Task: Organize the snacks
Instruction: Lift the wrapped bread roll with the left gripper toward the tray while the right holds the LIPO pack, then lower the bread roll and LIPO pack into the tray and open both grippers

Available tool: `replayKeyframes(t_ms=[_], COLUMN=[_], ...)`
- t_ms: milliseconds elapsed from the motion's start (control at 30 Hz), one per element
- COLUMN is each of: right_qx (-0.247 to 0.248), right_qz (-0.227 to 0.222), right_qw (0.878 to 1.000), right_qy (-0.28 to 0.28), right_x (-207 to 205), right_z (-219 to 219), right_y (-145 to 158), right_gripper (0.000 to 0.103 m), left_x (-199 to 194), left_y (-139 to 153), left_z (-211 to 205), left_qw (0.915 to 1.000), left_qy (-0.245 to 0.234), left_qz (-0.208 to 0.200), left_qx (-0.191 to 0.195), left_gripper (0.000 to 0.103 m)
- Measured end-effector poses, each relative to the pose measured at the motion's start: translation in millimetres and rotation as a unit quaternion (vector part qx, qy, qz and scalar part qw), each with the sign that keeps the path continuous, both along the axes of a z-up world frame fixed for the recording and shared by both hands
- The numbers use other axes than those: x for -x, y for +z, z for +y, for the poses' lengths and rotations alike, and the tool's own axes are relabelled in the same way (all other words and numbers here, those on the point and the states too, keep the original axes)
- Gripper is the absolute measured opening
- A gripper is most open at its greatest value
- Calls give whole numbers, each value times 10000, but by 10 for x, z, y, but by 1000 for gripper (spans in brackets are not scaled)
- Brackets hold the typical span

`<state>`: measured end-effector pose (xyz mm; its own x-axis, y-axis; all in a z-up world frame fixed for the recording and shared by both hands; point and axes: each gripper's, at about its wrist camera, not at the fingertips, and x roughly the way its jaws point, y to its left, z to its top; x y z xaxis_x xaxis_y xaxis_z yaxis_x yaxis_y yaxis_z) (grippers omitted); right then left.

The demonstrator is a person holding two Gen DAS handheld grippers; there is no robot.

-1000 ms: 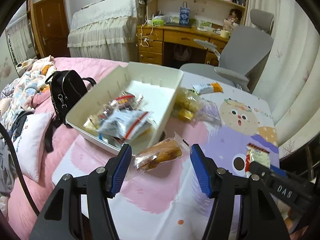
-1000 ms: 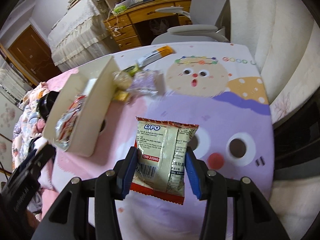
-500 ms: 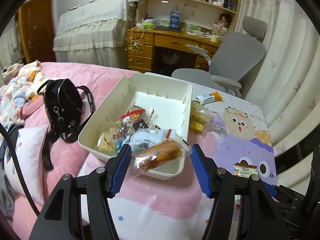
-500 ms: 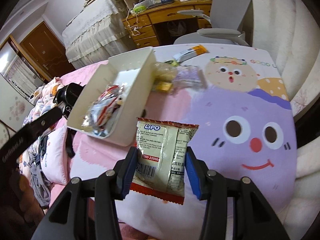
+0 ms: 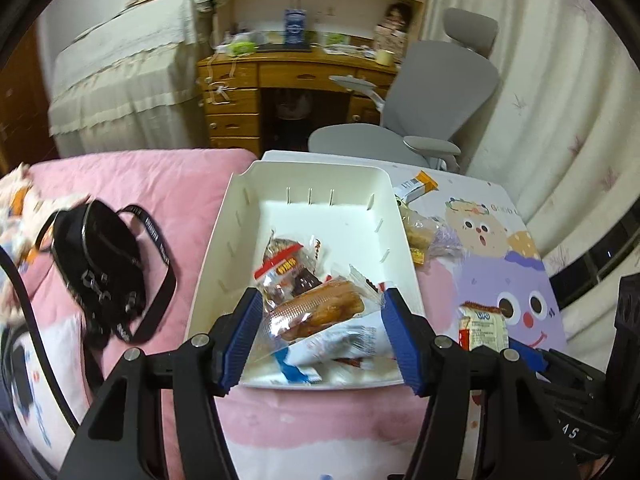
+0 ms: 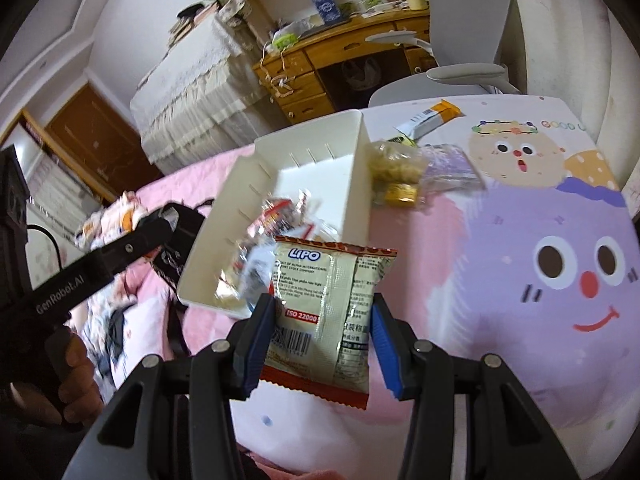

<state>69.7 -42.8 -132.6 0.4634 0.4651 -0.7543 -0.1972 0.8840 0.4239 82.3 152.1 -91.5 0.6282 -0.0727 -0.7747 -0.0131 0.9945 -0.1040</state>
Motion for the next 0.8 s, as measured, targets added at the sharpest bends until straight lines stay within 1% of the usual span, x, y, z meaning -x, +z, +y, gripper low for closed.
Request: replayKeyframes(t_ms=[133, 300, 400, 500, 533, 567, 600, 633, 800], right_qx=[-261, -432, -415, -302, -249, -210, -193, -197, -94], right_qz=[1, 55, 78, 145, 209, 296, 337, 346, 332], right_qw=[9992, 9975, 9967, 9958, 9952, 9946, 9939, 9932, 9911], right_qy=[-297, -563, -696, -857, -921, -972, -1035, -1092, -1286], right_x=[-44, -129, -184, -228, -244, -258, -257, -248, -200], right_z=[181, 388, 481, 526, 532, 532, 522, 511, 457], right_y=[-82, -164, -199, -232, -253, -277, -287, -288, -261], right_gripper=[47, 47, 47, 48, 52, 56, 62, 64, 67], left_x=[-148, -251, -312, -376, -404, -421, -427, -434, -448], left_y=[-50, -78, -112, -167, -188, -205, -212, -219, -272], left_z=[228, 452, 543, 587, 603, 614, 617, 624, 633], left_qw=[9993, 9984, 9976, 9972, 9969, 9967, 9966, 9965, 9953], left_qy=[-346, -567, -681, -719, -734, -748, -757, -770, -848], left_qz=[56, 60, 93, 211, 268, 297, 308, 313, 405], left_qx=[-85, -56, 3, 39, 58, 82, 103, 128, 253], left_gripper=[60, 60, 62, 68, 72, 72, 72, 73, 75])
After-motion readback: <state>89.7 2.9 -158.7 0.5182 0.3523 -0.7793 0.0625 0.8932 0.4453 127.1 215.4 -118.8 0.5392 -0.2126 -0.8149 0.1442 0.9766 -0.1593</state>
